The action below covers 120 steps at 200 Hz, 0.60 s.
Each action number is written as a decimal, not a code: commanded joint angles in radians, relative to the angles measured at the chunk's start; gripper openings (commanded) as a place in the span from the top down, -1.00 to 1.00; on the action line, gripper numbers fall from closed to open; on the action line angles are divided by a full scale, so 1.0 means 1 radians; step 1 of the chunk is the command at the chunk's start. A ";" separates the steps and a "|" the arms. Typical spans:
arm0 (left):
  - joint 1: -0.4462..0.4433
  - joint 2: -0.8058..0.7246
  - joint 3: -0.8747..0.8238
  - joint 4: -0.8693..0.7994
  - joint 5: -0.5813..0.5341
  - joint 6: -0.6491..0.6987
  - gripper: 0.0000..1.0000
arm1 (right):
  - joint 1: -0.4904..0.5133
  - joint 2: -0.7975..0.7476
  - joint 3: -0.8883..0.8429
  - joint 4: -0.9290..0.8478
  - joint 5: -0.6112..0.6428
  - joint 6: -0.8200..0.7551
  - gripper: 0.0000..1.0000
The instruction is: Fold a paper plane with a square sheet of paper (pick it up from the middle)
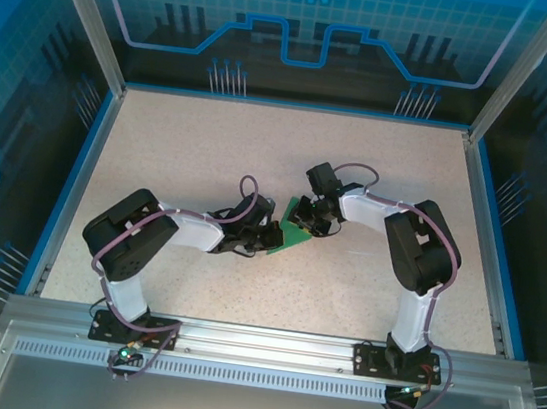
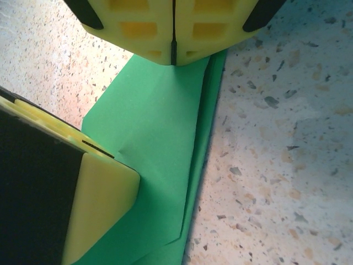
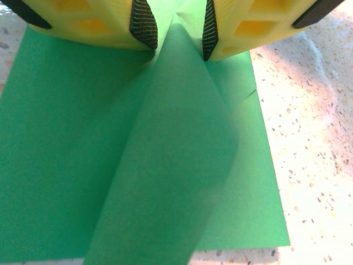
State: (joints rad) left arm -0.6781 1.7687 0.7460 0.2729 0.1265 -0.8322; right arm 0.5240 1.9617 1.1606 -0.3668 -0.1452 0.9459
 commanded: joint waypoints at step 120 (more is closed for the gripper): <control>-0.002 0.044 -0.009 -0.111 0.011 0.020 1.00 | -0.031 -0.359 -0.219 0.100 -0.068 -0.295 0.29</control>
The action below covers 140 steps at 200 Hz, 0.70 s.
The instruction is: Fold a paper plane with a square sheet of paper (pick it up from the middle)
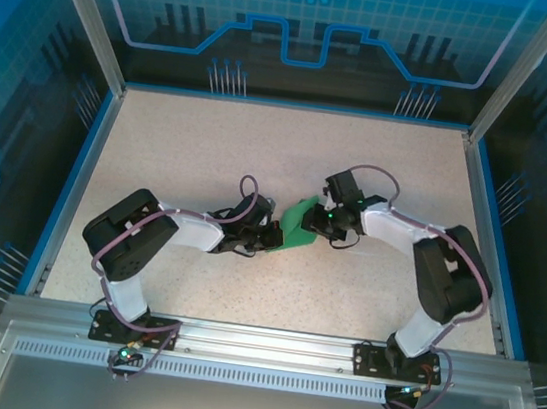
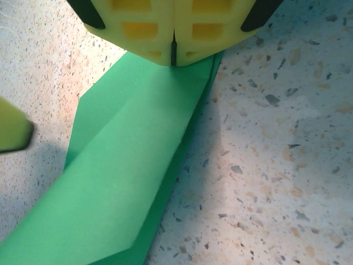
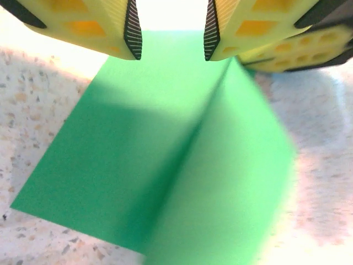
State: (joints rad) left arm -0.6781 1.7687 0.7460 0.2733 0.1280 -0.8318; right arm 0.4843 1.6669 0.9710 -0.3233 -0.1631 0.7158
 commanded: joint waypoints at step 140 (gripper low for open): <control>-0.003 0.043 -0.001 -0.106 0.030 0.042 1.00 | 0.078 0.142 0.039 0.187 -0.181 -0.019 0.84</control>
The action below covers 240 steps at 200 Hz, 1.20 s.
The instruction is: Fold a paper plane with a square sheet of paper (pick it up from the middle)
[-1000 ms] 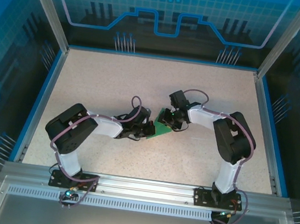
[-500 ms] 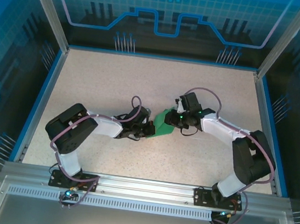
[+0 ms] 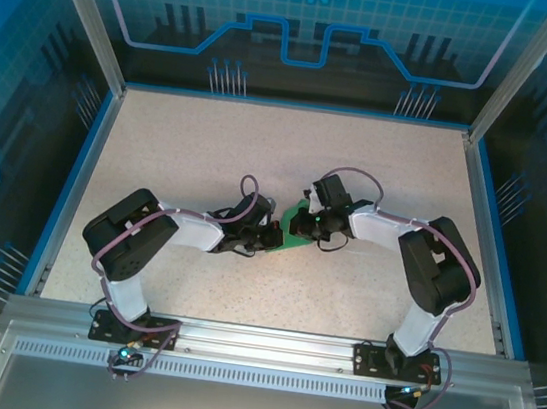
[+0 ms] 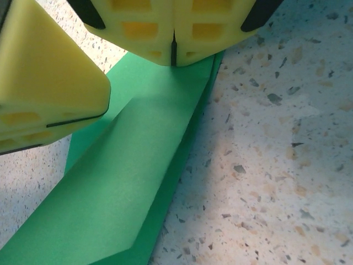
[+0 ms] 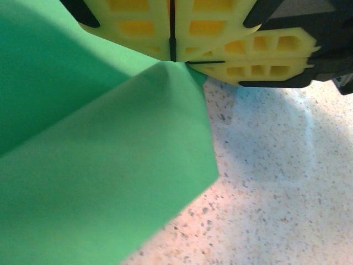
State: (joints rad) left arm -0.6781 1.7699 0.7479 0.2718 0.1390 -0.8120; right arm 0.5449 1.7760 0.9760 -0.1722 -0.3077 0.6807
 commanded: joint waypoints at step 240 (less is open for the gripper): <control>0.000 -0.114 -0.001 -0.038 0.117 -0.011 0.93 | -0.019 0.178 0.000 0.010 0.064 0.032 0.89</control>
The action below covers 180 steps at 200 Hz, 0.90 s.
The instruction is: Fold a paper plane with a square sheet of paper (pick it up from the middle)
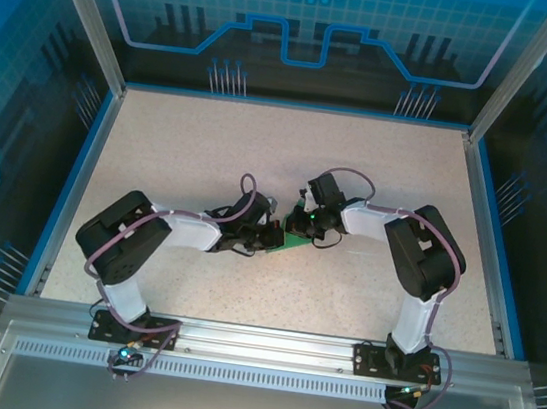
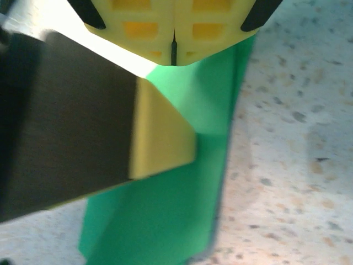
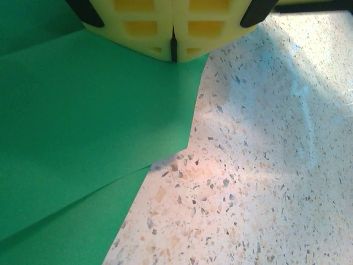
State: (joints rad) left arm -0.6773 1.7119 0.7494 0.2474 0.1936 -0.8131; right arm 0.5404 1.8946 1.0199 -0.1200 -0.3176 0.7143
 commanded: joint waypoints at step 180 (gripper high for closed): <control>0.006 0.026 -0.005 -0.103 -0.053 -0.004 0.65 | -0.013 0.110 -0.017 -0.104 0.114 0.004 0.91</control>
State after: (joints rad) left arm -0.6769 1.7226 0.7494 0.1581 0.1791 -0.8124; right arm 0.5362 1.9137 1.0355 -0.1146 -0.3267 0.7147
